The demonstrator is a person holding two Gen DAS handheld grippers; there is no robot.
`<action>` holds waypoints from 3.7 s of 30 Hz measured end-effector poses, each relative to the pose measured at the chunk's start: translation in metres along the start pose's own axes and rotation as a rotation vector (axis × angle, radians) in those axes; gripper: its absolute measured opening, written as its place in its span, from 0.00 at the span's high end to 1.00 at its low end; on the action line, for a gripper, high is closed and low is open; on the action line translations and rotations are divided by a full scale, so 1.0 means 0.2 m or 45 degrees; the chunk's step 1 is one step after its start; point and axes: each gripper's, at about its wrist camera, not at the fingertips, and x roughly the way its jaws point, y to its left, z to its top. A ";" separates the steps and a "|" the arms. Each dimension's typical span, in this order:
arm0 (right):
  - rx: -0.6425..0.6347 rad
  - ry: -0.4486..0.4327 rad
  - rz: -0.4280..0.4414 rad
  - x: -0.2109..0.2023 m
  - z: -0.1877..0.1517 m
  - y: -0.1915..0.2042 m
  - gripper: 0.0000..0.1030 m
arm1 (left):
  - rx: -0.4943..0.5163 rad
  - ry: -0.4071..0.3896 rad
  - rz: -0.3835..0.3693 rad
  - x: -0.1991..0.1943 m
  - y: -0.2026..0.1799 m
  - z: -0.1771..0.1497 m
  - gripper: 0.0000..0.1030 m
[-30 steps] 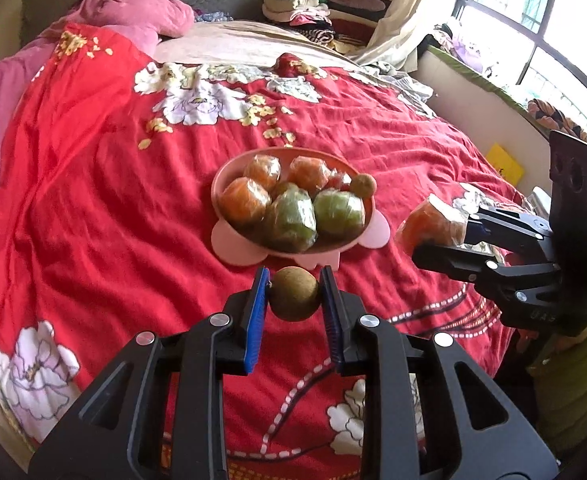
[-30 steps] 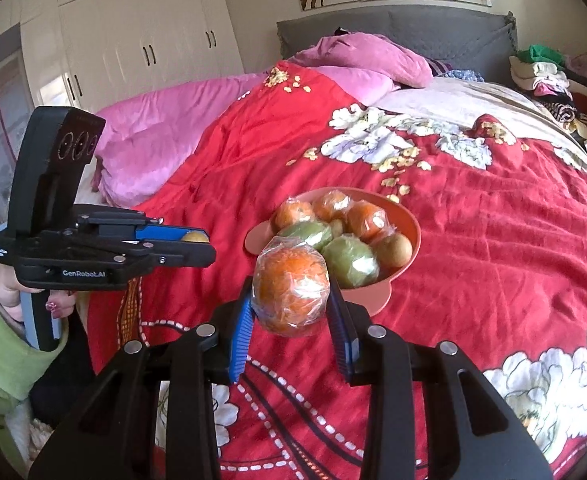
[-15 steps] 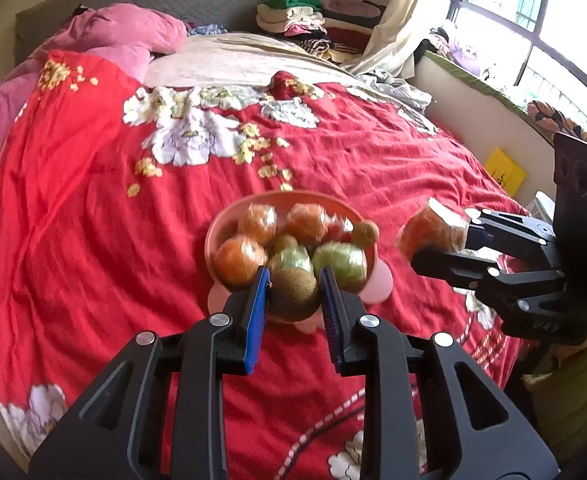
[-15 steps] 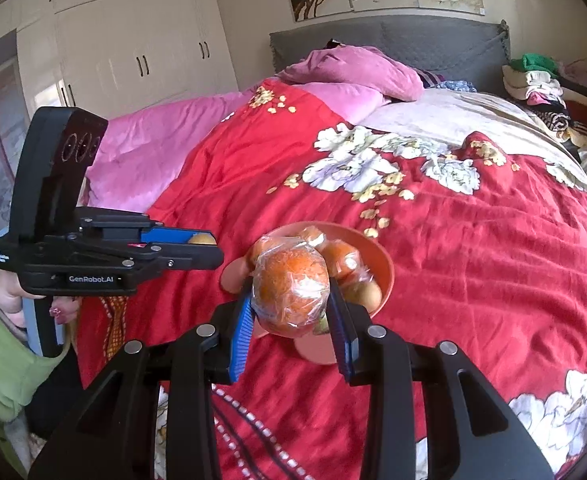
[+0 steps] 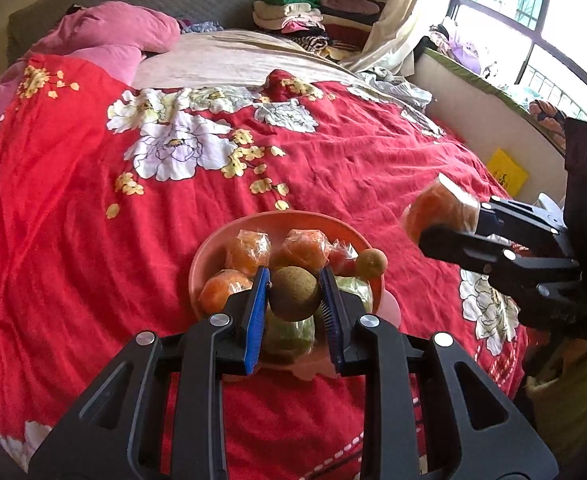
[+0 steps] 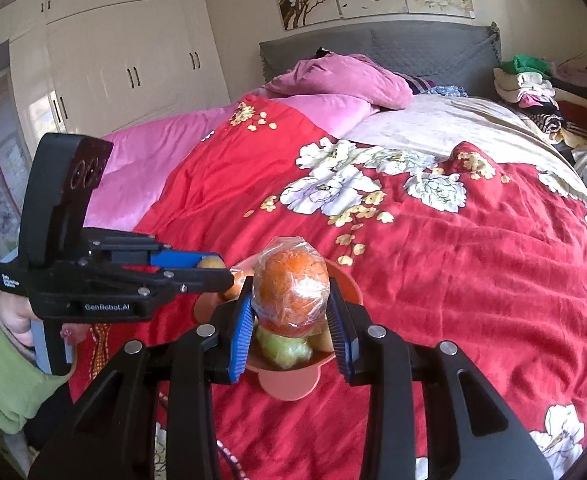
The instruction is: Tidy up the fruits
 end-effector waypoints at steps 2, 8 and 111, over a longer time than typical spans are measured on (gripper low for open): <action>0.005 0.001 -0.002 0.01 0.00 -0.02 0.68 | 0.002 0.004 -0.004 0.02 -0.01 0.01 0.82; 0.003 0.002 -0.015 0.03 0.03 -0.05 0.68 | 0.006 0.013 -0.010 0.08 -0.01 0.01 0.82; -0.009 -0.006 -0.128 0.15 0.07 -0.14 0.14 | 0.011 -0.065 0.028 0.11 0.03 0.00 0.43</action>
